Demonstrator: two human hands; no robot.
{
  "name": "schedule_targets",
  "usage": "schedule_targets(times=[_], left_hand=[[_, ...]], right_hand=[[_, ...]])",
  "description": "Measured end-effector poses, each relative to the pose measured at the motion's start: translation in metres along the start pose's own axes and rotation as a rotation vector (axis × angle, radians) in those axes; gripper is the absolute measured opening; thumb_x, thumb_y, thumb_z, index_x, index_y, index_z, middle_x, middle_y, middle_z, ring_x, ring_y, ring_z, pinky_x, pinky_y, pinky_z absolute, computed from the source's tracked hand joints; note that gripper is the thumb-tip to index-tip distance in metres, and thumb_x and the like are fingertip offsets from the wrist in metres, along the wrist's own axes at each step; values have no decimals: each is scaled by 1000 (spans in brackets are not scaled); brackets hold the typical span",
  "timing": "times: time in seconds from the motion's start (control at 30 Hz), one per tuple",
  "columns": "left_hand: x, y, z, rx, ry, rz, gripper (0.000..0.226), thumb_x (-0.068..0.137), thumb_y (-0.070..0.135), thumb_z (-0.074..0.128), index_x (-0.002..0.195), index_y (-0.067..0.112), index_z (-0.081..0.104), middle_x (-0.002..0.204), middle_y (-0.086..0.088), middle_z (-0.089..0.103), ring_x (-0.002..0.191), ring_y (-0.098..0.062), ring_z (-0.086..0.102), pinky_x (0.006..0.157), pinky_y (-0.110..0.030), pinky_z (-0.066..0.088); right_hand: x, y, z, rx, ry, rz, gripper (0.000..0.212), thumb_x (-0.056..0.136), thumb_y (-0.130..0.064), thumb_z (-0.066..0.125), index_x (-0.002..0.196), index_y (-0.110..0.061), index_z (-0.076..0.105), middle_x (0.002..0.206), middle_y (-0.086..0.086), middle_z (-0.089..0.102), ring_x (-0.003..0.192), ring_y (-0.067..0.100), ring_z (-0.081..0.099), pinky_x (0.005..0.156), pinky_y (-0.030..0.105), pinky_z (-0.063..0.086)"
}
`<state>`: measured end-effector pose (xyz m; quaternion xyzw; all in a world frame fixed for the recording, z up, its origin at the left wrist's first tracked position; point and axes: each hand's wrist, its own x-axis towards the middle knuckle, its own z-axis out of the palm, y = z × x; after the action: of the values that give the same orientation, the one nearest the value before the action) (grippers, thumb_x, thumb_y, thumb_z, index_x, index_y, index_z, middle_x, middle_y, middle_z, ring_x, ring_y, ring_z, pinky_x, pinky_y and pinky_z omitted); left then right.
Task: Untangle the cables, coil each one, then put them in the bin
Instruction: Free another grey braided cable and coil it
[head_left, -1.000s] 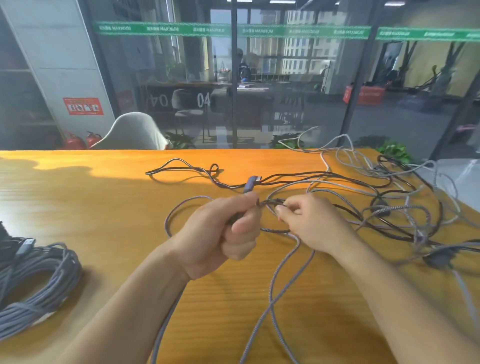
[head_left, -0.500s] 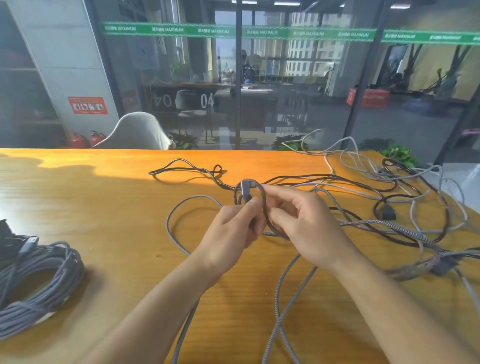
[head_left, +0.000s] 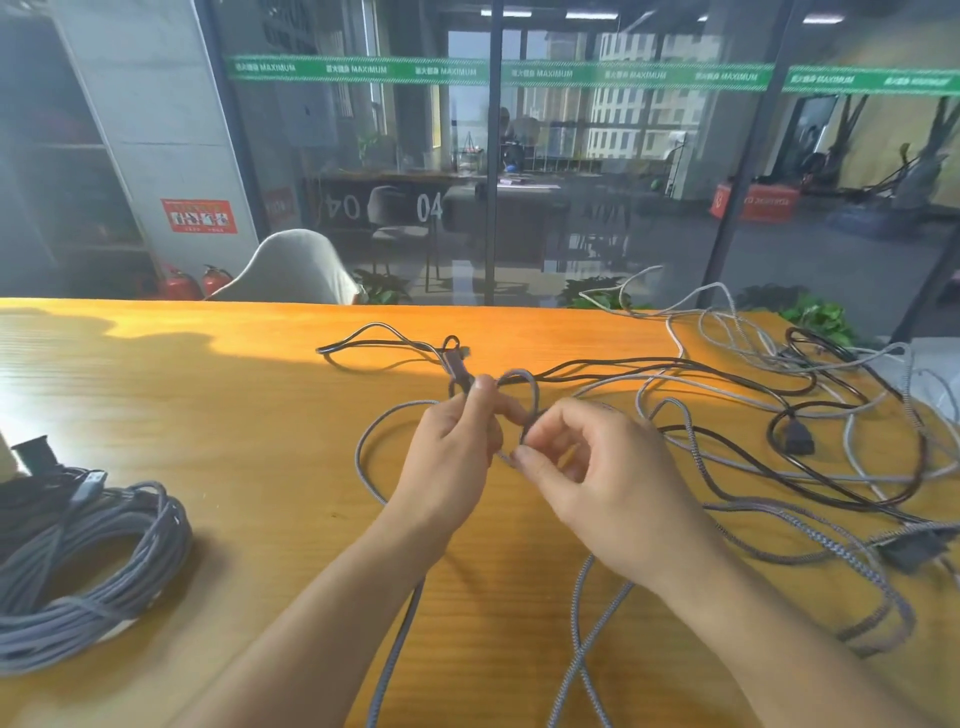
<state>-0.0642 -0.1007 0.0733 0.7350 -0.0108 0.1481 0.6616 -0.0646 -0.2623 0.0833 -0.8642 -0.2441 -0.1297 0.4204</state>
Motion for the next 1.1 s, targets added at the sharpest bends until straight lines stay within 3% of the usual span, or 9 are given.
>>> schedule_targets(times=[0.07, 0.27, 0.43, 0.63, 0.73, 0.8, 0.93, 1.0, 1.1], left_hand=[[3, 0, -7, -26, 23, -12, 57, 113, 43, 35, 87, 11, 74, 59, 6, 32, 54, -12, 31, 59, -31, 29], [3, 3, -6, -50, -90, -29, 59, 113, 42, 34, 79, 11, 71, 60, 1, 28, 56, -15, 23, 54, -25, 25], [-3, 11, -5, -40, -212, -31, 65, 113, 42, 33, 61, 25, 67, 63, -2, 25, 65, -23, 18, 57, -30, 22], [-10, 17, -5, -51, -268, -85, 66, 113, 46, 30, 56, 30, 59, 69, -1, 26, 70, -22, 20, 60, -28, 26], [-13, 20, -5, -38, -303, -103, 75, 112, 51, 23, 51, 40, 66, 63, 4, 32, 65, -18, 25, 60, -21, 33], [-11, 19, -6, -27, -302, -102, 74, 109, 59, 21, 58, 33, 68, 65, 0, 39, 66, -21, 29, 66, -22, 35], [-8, 12, -8, -80, -363, -104, 81, 96, 74, 23, 114, 12, 73, 90, -10, 45, 82, -40, 27, 74, -36, 29], [-7, 11, -9, -90, -342, -92, 74, 98, 72, 23, 112, 25, 78, 90, -21, 55, 80, -36, 40, 77, -38, 35], [-6, 11, -11, -120, -313, -70, 66, 106, 63, 25, 109, 28, 81, 91, -27, 66, 85, -30, 59, 82, -42, 47]], right_hand=[[-5, -4, 3, -88, -33, 3, 18, 98, -42, 65, 84, -31, 66, 67, -8, 68, 60, 9, 61, 54, 24, 46], [0, 0, -1, 4, -2, 13, 14, 108, -31, 48, 123, -32, 49, 79, -15, 72, 62, 6, 58, 61, 22, 45], [-3, -2, -1, 64, 15, -140, 10, 109, -25, 49, 118, -26, 43, 80, -8, 68, 69, 6, 58, 63, 17, 39], [-4, -4, 4, -25, 21, -377, 6, 110, -30, 44, 109, -26, 40, 73, -27, 53, 77, 5, 61, 72, 35, 55], [-4, -3, 3, -33, -6, -421, 11, 109, -21, 50, 104, -26, 41, 75, -26, 54, 79, -4, 60, 70, 15, 43], [-5, -4, 2, -59, -37, -443, 16, 108, -16, 53, 102, -26, 41, 79, -24, 53, 77, -10, 56, 68, 9, 38], [-4, -1, 2, -124, -86, -470, 14, 108, -24, 50, 100, -29, 40, 87, -17, 56, 78, -6, 54, 67, 11, 37], [-4, 0, 3, -133, -106, -491, 14, 109, -28, 48, 100, -33, 38, 87, -19, 54, 78, -5, 54, 65, 13, 38], [-6, 1, 9, -152, -133, -511, 10, 108, -34, 45, 100, -31, 40, 85, -15, 55, 74, 9, 53, 61, 32, 44]])
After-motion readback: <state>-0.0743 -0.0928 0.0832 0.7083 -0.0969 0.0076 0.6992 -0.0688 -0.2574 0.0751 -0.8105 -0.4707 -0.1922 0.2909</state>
